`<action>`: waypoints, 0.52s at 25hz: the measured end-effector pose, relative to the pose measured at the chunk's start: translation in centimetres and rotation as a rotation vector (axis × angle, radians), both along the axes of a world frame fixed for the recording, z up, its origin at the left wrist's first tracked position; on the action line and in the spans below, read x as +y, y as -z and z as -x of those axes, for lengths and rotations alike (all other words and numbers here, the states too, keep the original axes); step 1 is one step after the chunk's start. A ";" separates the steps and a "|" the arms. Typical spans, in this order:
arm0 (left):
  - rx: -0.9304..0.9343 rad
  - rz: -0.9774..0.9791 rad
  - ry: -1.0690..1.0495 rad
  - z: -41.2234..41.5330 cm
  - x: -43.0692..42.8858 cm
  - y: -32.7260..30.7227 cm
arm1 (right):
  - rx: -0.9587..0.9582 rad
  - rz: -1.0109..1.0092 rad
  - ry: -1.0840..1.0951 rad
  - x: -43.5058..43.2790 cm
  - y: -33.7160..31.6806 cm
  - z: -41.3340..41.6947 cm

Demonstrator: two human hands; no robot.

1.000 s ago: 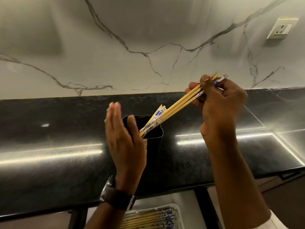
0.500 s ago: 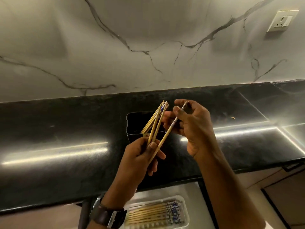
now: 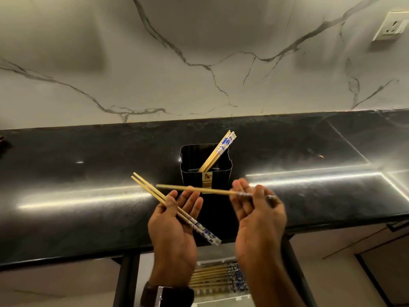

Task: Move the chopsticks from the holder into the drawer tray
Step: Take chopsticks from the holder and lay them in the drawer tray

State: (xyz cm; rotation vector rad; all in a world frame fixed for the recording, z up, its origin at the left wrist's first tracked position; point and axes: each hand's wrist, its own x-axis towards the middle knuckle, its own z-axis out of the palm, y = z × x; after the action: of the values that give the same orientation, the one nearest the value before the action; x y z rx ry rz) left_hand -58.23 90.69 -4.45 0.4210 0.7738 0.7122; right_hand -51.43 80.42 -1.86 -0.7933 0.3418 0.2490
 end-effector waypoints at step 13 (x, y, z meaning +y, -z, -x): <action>0.121 0.016 -0.232 1.0 -2.4 2.7 | 0.390 0.456 -0.256 0.8 6.5 7.3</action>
State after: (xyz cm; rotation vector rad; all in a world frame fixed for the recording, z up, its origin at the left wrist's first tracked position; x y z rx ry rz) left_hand -59.21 88.31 -7.18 0.3657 0.9513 0.9023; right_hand -58.75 81.22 -8.35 -1.2431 0.6803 0.5823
